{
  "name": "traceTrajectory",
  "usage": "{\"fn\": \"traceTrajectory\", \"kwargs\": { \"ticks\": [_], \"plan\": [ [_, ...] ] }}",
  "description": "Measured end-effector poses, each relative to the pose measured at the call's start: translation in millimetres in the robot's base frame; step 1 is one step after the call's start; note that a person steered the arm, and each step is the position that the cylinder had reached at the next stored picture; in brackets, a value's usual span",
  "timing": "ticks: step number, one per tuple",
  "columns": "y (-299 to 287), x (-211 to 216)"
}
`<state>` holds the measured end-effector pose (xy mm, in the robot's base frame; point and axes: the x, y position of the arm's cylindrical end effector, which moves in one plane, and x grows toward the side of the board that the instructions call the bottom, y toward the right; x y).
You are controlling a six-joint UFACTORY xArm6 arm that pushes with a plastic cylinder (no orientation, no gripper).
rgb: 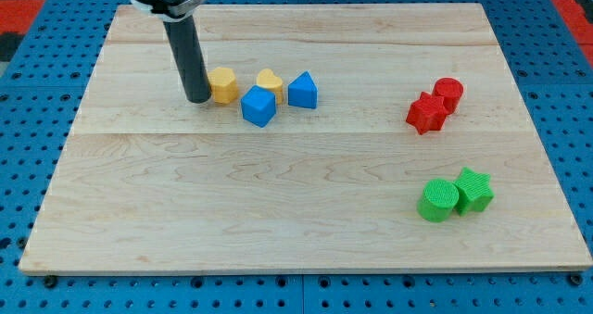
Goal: Move red blocks towards up
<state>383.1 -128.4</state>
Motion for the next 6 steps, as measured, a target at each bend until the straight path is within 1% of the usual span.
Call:
{"fn": "traceTrajectory", "kwargs": {
  "ticks": [1, 2, 3, 4, 5, 6],
  "plan": [
    [2, 42],
    [90, 59],
    [200, 59],
    [272, 59],
    [287, 50],
    [287, 34]
  ]
}}
